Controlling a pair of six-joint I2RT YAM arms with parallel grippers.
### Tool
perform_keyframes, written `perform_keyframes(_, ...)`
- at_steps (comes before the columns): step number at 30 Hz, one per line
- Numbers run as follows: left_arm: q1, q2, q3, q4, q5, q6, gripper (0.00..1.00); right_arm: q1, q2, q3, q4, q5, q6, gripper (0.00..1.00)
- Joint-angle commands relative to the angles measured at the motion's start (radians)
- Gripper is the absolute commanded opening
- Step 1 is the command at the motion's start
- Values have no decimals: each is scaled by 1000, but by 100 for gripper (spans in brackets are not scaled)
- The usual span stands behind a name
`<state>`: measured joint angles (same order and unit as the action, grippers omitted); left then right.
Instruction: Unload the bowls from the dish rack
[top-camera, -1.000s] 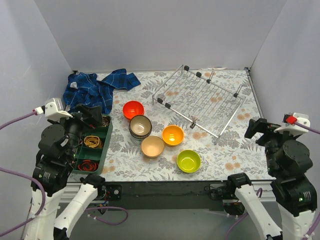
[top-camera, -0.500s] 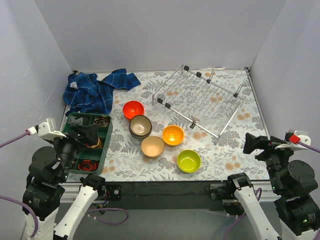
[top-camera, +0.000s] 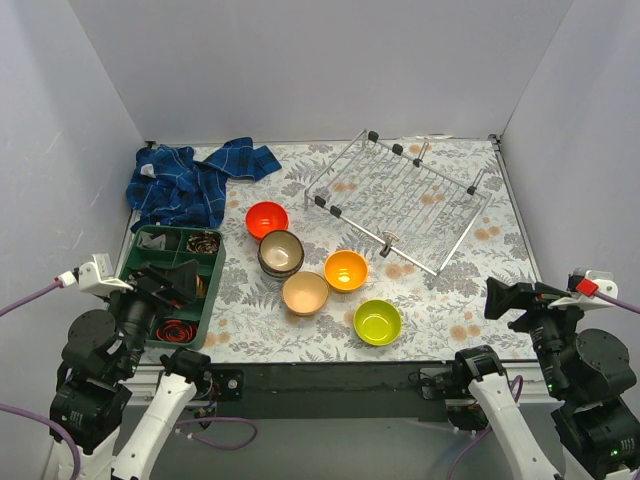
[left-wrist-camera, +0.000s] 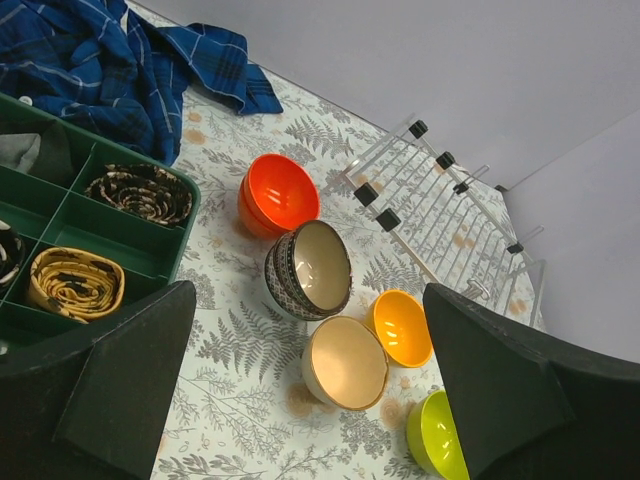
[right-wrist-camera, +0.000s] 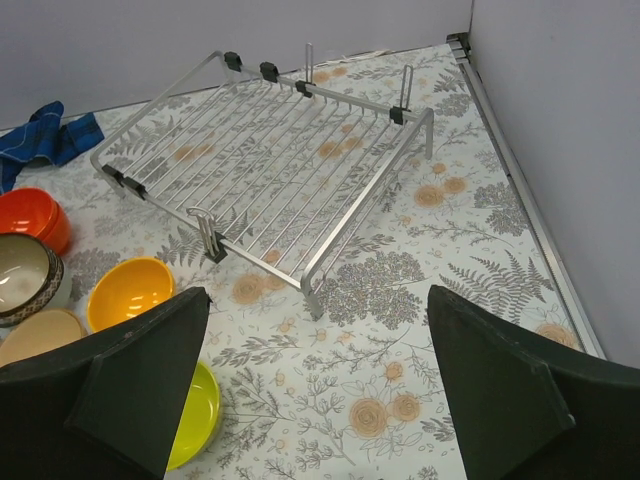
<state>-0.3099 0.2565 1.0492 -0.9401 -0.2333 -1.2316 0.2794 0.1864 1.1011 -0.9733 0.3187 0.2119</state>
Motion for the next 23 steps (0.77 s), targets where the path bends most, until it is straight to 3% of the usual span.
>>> perform_keyframes(1,2,1,0,-26,-5,-22,98,7,-25,26,1,-4,23,99)
perform_keyframes(23,2,-13,31,-92,15,-55,98,7,-11,51,-68,-89,26,98)
